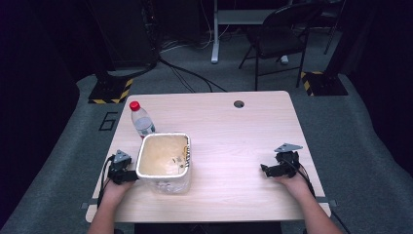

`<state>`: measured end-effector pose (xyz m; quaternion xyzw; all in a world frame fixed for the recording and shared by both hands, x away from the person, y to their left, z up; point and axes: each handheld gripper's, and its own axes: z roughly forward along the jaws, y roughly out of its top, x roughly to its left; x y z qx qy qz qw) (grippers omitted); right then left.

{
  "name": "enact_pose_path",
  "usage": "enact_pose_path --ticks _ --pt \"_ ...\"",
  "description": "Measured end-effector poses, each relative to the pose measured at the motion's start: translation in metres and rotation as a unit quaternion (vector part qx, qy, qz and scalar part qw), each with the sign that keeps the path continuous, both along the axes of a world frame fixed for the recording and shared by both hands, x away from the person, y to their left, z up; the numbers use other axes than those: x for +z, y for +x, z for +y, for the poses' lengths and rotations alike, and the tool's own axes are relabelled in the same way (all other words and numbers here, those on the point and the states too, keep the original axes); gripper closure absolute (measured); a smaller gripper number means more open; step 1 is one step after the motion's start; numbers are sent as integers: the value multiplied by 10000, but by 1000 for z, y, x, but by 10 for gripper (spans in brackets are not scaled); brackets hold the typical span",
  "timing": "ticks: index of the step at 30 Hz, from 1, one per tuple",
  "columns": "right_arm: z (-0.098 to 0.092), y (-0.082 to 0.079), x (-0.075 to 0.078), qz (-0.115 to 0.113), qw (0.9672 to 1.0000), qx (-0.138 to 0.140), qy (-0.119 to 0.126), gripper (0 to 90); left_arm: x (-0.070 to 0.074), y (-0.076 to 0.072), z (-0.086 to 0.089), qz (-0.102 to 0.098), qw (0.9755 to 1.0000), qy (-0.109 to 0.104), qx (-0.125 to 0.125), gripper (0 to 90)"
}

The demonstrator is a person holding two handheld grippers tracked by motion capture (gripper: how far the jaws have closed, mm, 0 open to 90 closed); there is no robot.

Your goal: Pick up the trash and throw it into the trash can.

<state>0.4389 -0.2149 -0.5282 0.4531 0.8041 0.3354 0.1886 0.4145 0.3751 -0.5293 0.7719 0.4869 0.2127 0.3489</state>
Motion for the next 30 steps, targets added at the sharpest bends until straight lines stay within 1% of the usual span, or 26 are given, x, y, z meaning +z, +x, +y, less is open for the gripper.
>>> enact_pose_path --ticks 3,6,19,24,28,30 --pt "1 -1 0 -18 10000 -44 -6 0 0 0 -1 15 10000 22 -24 170" --pt "2 -3 0 -5 9999 -166 -8 0 0 0 -1 18 10000 21 -29 166" --pt "2 -3 0 0 9999 -142 1 0 0 0 0 16 10000 11 -4 168" --pt "2 -3 0 1 9999 -142 3 0 0 1 -2 7 10000 3 90 167" --pt "2 -3 0 1 9999 -141 3 0 1 4 -5 75 9998 -5 172 170" --pt "2 -3 0 0 9999 -142 1 0 3 5 -6 144 9998 30 148 175"
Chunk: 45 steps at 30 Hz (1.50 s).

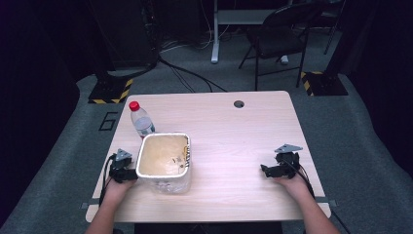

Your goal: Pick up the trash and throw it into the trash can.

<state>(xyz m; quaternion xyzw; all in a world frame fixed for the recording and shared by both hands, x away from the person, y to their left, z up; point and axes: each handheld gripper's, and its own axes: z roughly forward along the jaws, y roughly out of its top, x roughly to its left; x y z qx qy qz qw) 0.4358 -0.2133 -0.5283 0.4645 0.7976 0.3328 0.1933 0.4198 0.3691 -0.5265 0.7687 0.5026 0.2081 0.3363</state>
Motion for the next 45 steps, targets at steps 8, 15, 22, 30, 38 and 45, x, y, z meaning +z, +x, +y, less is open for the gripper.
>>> enact_pose_path --ticks 8,15,22,30,38,45 --pt "0 0 0 0 10000 3 3 0 9 -1 5 62 10000 -10 -47 204" --pt "0 0 0 2 10000 0 3 0 28 -2 16 -106 9998 -142 28 196" --pt "0 0 0 4 10000 -5 7 0 50 5 16 -254 9994 -245 18 185" --pt "0 0 0 4 10000 -2 10 0 69 14 13 -434 9985 -321 -3 178" --pt "1 -1 0 3 10000 4 7 0 76 25 7 -488 9982 -338 -10 174" --pt "1 -1 0 15 10000 26 15 0 76 38 6 -519 9976 -451 54 165"
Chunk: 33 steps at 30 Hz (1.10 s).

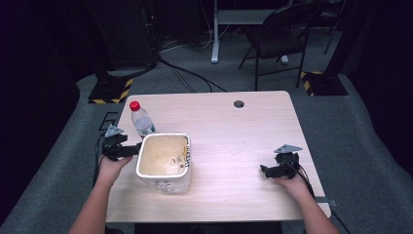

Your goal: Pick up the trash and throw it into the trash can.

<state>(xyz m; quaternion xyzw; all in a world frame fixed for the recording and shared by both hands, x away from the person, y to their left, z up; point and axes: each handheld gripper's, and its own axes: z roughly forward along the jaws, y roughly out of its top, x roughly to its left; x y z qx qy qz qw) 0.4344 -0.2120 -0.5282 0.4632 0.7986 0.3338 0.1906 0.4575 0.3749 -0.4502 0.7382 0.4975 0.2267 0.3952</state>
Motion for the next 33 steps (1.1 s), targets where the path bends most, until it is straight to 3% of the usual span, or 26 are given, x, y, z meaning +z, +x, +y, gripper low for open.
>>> enact_pose_path --ticks 5,9,18,22,33 --pt "0 0 0 -2 10000 3 -1 0 2 6 -1 -3 10000 -66 31 164" --pt "0 0 0 0 10000 2 3 0 5 11 -2 -87 9999 -58 6 159" --pt "0 0 0 -6 10000 -1 6 0 7 23 -7 -66 9999 4 94 149" --pt "0 0 0 -6 10000 -4 8 0 7 27 -8 -189 9997 -84 143 149" --pt "0 -1 0 -3 10000 -5 9 0 4 39 -12 -124 9998 -98 114 156"
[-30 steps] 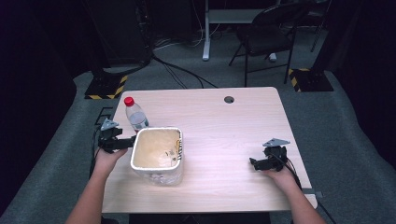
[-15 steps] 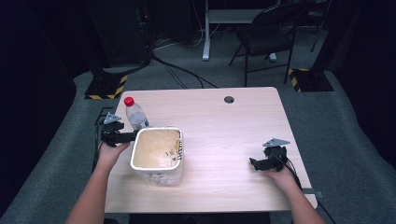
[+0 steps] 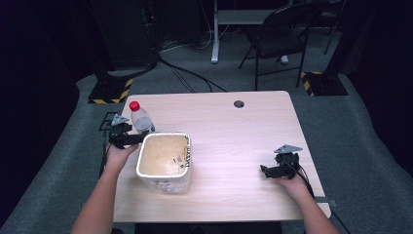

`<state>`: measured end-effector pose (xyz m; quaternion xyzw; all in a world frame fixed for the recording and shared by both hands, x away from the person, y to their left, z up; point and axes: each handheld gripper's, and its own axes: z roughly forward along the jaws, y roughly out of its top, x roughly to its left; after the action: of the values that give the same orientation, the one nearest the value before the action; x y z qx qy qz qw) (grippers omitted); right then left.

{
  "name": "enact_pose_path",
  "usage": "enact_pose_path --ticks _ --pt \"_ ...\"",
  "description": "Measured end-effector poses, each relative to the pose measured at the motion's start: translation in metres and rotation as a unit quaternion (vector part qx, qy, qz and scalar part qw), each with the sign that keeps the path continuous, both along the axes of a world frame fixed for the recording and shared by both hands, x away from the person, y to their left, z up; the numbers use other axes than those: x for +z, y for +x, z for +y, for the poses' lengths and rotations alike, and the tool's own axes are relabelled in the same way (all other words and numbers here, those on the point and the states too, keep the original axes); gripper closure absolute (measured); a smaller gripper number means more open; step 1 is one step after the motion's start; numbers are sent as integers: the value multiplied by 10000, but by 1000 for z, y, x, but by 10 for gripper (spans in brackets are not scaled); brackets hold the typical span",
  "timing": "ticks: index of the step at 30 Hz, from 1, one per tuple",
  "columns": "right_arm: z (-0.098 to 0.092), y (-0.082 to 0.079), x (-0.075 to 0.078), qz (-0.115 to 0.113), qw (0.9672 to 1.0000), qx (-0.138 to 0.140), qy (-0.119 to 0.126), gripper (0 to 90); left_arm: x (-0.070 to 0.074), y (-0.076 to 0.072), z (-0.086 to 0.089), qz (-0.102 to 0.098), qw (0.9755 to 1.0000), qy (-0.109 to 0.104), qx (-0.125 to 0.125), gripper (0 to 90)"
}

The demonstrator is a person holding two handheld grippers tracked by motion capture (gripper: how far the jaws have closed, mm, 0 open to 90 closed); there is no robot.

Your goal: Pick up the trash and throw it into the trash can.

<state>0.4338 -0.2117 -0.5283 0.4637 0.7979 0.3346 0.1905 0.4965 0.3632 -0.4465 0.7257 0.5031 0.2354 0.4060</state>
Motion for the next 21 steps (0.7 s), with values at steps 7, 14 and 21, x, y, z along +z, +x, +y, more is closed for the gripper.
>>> enact_pose_path --ticks 7,14,21 --pt "0 0 0 2 10000 -1 0 0 1 6 -2 -47 10000 26 -16 156" --pt "0 0 0 -6 10000 0 -6 0 -3 8 -7 -101 9998 149 -113 242" --pt "0 0 0 1 10000 -6 -2 0 -4 8 -10 -127 9996 177 -185 285"
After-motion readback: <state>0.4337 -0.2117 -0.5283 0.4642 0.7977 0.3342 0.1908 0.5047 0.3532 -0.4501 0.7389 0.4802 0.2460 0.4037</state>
